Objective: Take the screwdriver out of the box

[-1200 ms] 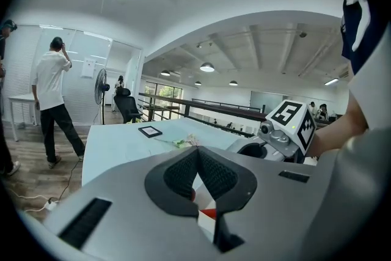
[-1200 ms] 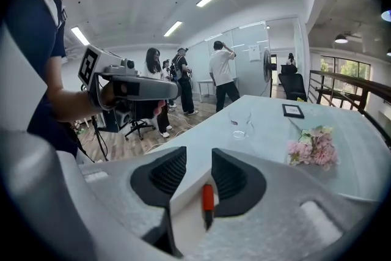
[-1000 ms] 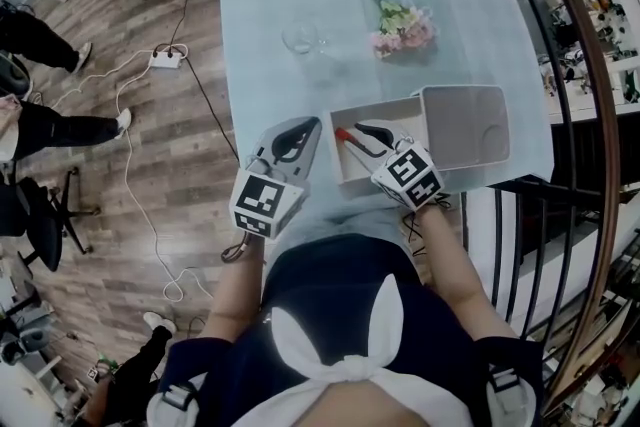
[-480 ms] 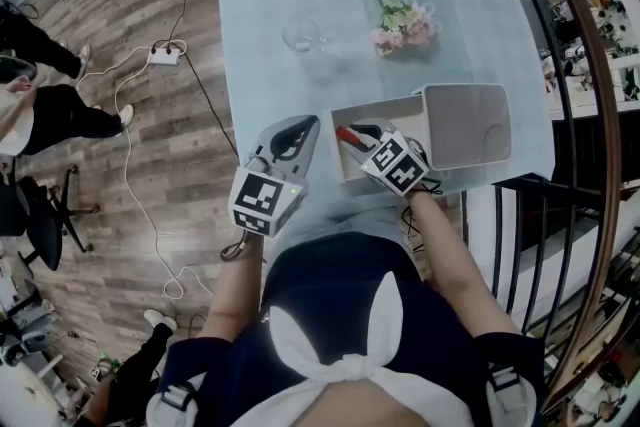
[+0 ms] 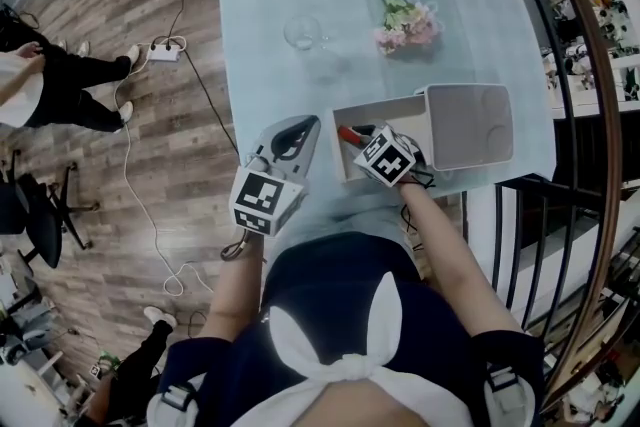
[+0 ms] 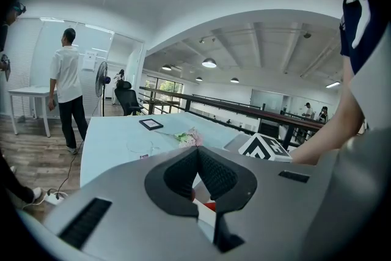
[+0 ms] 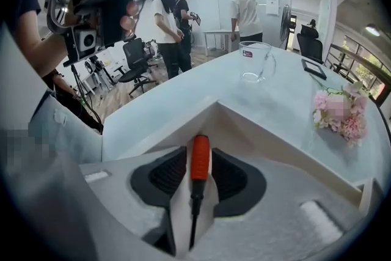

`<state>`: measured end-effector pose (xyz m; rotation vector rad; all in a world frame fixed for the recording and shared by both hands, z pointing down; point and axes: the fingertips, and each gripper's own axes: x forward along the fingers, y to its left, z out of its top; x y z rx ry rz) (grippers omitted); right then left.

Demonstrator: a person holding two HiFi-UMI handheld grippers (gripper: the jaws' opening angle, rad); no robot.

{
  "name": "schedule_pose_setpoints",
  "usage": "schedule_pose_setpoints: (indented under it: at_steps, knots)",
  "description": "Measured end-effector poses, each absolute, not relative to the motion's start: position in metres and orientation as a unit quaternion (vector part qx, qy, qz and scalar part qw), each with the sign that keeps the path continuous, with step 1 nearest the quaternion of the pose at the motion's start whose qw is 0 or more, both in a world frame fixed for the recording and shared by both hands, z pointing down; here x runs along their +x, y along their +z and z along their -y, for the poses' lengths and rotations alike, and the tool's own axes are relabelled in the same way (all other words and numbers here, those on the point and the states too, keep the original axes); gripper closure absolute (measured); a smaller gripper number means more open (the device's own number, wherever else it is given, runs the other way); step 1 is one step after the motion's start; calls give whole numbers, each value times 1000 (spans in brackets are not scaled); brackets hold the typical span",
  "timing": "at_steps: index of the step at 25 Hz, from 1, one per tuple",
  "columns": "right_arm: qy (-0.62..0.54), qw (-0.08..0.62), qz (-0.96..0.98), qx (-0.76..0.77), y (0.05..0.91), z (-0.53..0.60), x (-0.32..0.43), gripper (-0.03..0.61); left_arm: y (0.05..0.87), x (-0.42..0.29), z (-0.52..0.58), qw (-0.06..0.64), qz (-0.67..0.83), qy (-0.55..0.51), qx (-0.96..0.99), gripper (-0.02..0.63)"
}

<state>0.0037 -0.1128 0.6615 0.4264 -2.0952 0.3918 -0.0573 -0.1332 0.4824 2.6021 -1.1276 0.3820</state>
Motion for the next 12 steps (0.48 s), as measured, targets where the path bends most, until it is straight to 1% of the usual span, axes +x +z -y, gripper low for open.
schedule_pose_setpoints:
  at_steps: [12]
  knots:
    - [156,499,835,169,681,109,5,451,492,-50,129,146,381,141,902,598]
